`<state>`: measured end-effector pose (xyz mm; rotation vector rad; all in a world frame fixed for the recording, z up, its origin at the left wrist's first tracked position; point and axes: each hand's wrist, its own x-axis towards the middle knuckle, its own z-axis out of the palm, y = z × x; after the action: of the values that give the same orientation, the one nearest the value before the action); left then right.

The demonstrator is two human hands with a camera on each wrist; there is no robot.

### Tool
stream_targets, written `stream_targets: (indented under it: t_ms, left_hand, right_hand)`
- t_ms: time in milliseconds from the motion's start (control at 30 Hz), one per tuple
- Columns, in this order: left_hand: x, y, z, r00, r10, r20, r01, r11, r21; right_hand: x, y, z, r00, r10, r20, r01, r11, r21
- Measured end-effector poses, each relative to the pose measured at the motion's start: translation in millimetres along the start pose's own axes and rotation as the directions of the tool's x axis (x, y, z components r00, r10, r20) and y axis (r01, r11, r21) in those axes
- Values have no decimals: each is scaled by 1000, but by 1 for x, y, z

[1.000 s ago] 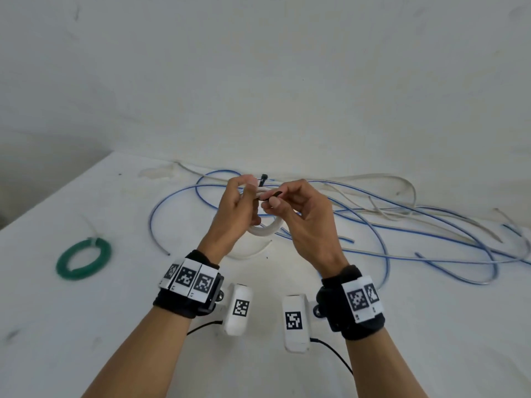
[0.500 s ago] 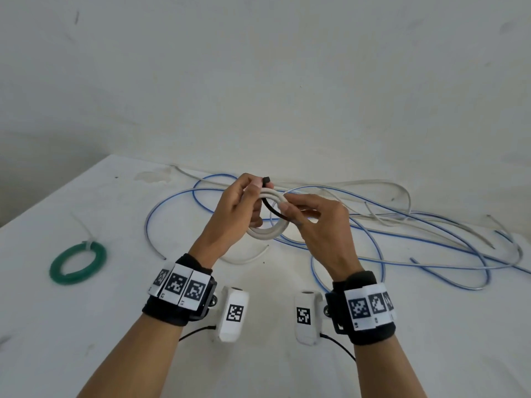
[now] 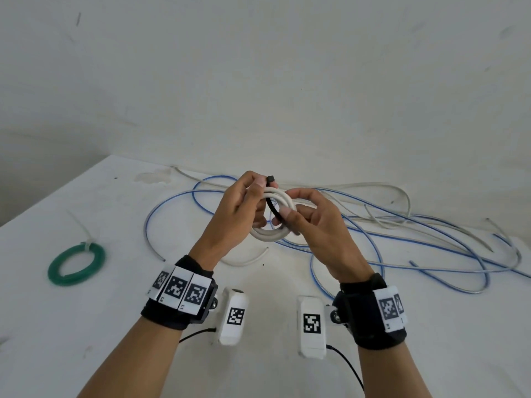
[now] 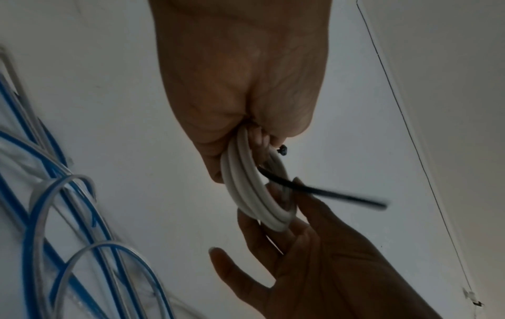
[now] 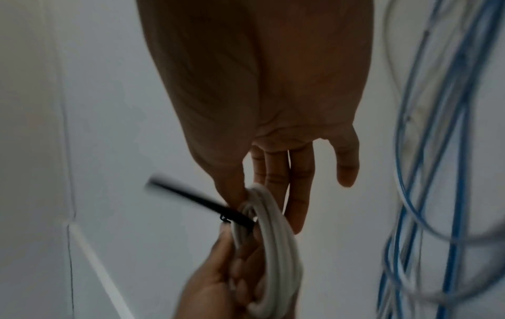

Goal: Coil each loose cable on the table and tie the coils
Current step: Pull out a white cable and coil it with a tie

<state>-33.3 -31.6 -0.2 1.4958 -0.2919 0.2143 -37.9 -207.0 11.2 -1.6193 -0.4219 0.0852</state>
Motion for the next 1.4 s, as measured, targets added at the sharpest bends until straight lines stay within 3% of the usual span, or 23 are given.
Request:
stream_targets:
  t_ms: [100,200,267,500,667,833,1167,1400]
  left_hand:
    - [1,-2,-1,997,-3,-80,2,1000,-8]
    - [3,-4,-5,991,-14,-130,11,1000,-24]
    - [3,-5,-5,992,-22,-126,21,1000,-12]
    - [0,-8,3,998,45,-44,-36,982,186]
    - [-1,-3,6,994,107,-9,-102,970,219]
    - [-2,2,6,991,132,-27,-123,968,218]
    - [-1,-2,9,977,213,-14,-196,918,344]
    - [-1,-5,10,979,200,-33,-176,922,346]
  right_hand:
    - [1,1,-9,991,-116,-72,97,968,-233]
    - [-1,-1,-18,978,-208,-19,187,914,-361]
    - [-1,-3,-12,981,-194,7,187,939,-288]
    - [1,-3,6,958,-258,-127,237,958,-160]
    - [0,-3,12,978,-82,-191,100,991,86]
    - [-2,-4,11,988,7,-154,7,995,95]
    - [-2,-6,7,986,31,-166,-14,995,100]
    - [-2,-5,7,987,52,-153,-41,996,73]
